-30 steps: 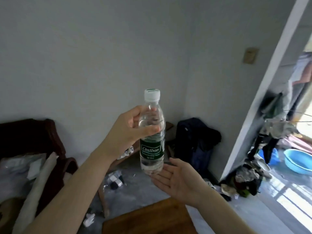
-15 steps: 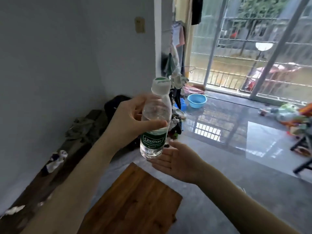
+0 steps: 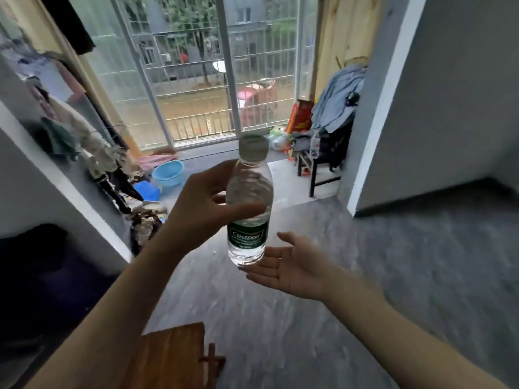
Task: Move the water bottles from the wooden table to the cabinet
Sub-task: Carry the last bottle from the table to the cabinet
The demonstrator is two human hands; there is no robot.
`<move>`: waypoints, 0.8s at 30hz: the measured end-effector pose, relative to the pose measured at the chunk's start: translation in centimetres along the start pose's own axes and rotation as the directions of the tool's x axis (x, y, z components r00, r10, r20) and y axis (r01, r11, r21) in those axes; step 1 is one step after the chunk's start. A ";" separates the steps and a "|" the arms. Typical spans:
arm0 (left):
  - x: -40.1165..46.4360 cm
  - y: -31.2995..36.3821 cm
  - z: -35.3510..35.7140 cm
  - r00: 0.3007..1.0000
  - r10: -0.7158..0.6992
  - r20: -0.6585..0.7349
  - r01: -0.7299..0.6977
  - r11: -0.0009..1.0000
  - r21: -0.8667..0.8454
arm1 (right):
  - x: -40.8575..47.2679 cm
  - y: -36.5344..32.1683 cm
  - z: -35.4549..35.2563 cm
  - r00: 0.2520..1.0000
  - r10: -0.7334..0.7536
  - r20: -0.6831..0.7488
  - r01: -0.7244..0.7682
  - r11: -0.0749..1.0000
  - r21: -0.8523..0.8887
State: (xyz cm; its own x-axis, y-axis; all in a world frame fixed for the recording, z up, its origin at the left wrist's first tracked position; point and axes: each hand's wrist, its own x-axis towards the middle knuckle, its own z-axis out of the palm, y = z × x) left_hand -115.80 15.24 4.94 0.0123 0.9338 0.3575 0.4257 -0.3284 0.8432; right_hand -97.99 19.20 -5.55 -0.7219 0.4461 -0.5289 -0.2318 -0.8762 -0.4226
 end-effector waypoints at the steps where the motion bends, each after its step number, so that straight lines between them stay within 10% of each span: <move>1: 1.0 0.7 2.2 0.999 0.016 0.046 -0.015 1.000 -0.011 | -1.5 -0.7 -1.7 0.999 -0.036 -0.033 0.037 0.999 0.026; 12: 6.9 8.4 28.2 0.866 0.219 0.449 -0.122 0.965 -0.234 | -22.2 -4.3 -19.4 0.863 -0.308 -0.401 0.391 0.909 0.142; 24: 4.1 18.3 49.4 0.485 0.424 0.765 0.010 0.872 -0.490 | -39.6 2.9 -28.5 0.547 -0.429 -0.719 0.738 0.653 0.172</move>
State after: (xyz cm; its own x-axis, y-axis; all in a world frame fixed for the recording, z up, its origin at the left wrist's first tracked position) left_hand -63.32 20.06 1.99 0.8788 0.4217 0.2234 -0.0717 -0.3462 0.9354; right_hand -51.50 4.21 -6.78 0.1729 0.7510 -0.6372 -0.7963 -0.2742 -0.5392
